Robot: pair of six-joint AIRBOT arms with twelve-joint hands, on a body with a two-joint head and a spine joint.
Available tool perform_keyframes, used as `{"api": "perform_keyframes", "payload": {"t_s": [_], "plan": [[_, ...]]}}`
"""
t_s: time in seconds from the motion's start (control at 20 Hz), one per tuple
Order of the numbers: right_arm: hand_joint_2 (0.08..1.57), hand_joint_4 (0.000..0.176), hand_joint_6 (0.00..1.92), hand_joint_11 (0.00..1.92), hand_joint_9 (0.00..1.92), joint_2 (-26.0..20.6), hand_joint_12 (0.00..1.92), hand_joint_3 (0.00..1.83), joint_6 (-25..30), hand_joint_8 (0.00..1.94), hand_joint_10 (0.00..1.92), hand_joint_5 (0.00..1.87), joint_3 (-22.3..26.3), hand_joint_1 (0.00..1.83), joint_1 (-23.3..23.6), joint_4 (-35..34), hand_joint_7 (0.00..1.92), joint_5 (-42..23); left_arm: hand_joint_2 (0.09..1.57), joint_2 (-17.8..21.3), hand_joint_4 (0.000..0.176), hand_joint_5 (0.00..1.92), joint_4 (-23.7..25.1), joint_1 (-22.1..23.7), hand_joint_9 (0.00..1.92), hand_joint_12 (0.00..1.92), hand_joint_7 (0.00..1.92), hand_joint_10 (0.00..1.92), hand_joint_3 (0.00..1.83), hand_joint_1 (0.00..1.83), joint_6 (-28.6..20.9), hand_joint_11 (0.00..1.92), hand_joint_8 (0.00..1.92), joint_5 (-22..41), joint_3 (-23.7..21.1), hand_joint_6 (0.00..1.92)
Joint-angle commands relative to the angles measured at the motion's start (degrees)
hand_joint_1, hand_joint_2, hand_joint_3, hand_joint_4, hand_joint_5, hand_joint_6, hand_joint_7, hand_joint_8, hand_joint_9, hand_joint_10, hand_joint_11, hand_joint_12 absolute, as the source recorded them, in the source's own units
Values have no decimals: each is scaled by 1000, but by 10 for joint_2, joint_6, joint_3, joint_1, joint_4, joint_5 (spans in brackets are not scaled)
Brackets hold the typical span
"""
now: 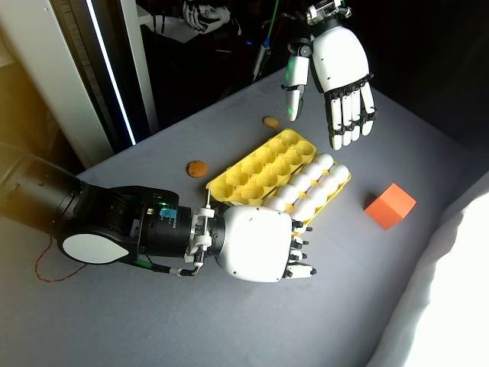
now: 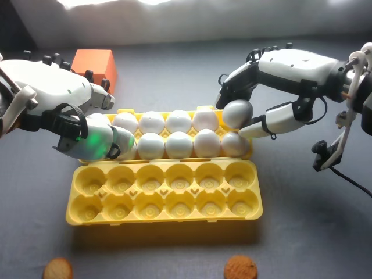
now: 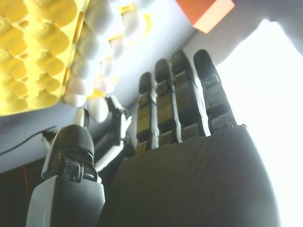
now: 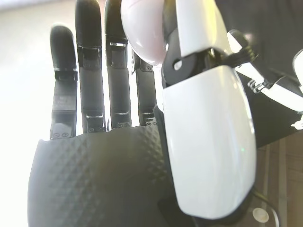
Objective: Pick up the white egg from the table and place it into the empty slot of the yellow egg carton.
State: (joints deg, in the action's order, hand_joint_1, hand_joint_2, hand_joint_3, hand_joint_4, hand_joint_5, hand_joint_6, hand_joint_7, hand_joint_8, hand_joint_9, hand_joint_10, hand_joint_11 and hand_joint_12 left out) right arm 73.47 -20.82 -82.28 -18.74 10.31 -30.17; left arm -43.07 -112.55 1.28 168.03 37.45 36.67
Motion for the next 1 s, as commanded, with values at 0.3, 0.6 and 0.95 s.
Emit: {"api": "perform_keyframes", "payload": {"t_s": [0.3, 0.6, 0.95], "plan": [[1154, 0, 128, 86, 618, -6, 1337, 0, 3, 7, 308, 714, -3, 1103, 4, -14, 777, -72, 1295, 7, 0, 282, 30, 7, 305, 531, 322, 0, 0, 0, 3, 0, 0, -7, 1, 0], [1145, 0, 8, 6, 588, -6, 1319, 0, 3, 0, 158, 651, -3, 1060, 3, -14, 708, -72, 1295, 7, 0, 267, 30, 7, 277, 491, 299, 1, 0, 0, 3, 0, 2, -8, 1, 3], [1112, 0, 0, 0, 557, -7, 1209, 0, 4, 0, 93, 594, -3, 1000, 4, -14, 642, -78, 1298, 7, 0, 271, 29, 9, 285, 477, 310, 3, 0, 0, 3, 0, 3, -8, 1, 2]]}}
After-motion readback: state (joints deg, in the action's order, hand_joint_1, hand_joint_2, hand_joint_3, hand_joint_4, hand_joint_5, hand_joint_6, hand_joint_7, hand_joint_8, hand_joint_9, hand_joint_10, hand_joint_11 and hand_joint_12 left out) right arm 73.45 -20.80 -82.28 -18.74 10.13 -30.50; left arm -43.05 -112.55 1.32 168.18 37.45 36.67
